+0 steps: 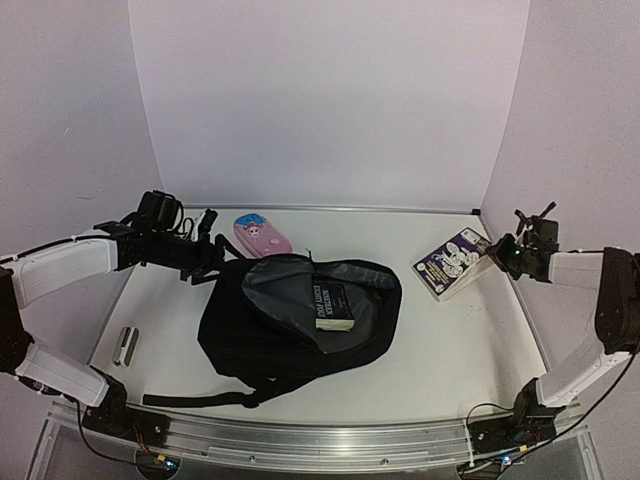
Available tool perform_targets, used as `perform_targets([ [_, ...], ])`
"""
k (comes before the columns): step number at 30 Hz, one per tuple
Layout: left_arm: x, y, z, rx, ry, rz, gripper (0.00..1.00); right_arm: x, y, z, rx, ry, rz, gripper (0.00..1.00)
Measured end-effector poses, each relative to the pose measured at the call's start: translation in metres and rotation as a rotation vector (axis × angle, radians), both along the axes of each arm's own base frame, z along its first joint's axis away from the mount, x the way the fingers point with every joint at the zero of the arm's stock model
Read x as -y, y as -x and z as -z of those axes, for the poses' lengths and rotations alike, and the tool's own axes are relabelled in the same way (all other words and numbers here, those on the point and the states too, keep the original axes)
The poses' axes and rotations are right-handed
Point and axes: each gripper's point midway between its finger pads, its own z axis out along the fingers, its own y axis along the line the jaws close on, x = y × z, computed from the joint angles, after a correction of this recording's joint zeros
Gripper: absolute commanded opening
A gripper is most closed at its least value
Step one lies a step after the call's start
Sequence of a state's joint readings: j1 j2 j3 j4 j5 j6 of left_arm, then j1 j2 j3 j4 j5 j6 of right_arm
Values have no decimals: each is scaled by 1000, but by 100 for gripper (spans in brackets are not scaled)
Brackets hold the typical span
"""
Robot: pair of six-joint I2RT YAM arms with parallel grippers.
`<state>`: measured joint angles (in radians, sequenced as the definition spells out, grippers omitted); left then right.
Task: Pack the student bag
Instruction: Pick up the book from the center of the board.
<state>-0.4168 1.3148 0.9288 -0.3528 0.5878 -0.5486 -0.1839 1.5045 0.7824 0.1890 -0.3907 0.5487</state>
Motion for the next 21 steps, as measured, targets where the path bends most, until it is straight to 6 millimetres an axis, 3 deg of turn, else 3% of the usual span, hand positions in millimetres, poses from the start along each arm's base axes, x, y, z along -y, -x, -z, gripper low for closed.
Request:
perform_targets([
  [5,5,-5,-16,55,25,22,77,-17,8,-56,138,-2,-62,0],
  [10,15,-14,-47,151,87,59,78,-36,15,-83,183,-6,-112,0],
  [15,28,-19,-71,219,153,113,78,-81,17,-121,199,-8,-218,0],
  [21,56,-18,-94,295,195,223,77,-153,31,-198,310,-27,-402,0],
])
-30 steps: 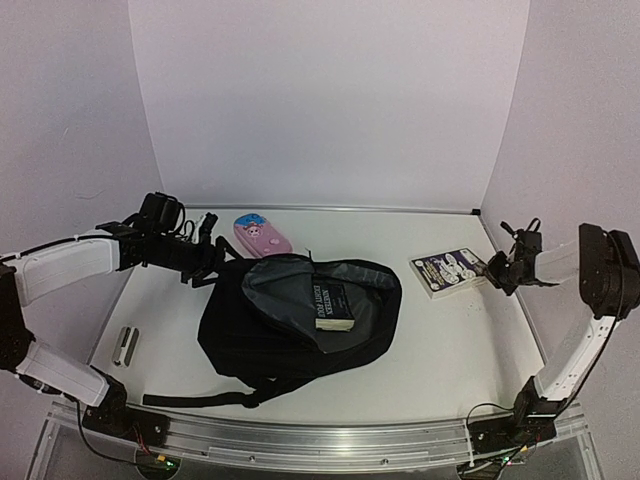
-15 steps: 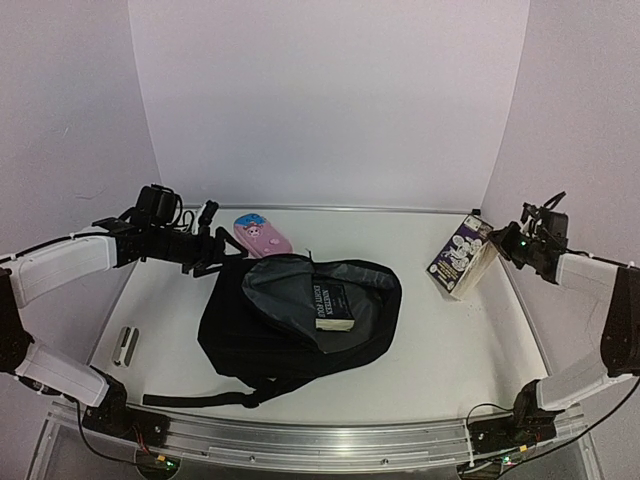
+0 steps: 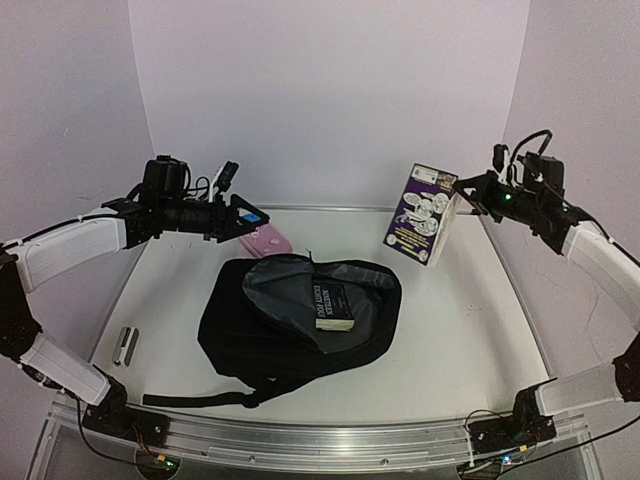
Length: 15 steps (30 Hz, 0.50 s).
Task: Pack the student bag
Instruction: Pick up the book from the center of the board.
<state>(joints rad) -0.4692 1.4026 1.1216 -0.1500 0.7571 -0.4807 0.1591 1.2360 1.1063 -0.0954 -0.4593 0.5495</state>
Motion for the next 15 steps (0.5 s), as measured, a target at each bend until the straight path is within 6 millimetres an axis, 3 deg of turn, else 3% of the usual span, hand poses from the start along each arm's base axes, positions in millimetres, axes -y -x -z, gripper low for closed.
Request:
perform_targets([
  [5,33,13,-24,82,30,121,78,-63,25,-57,90,-30,-170,0],
  [8,50,20,-36,118,63,185,79,-97,37,-79,120,-51,-256,0],
  [11,58,23,-39,129,85,219,79,-127,47,-91,127,-70,-332,0],
  [15,63,21,-36,126,95,230,80,-161,57,-91,110,-77,-413,0],
])
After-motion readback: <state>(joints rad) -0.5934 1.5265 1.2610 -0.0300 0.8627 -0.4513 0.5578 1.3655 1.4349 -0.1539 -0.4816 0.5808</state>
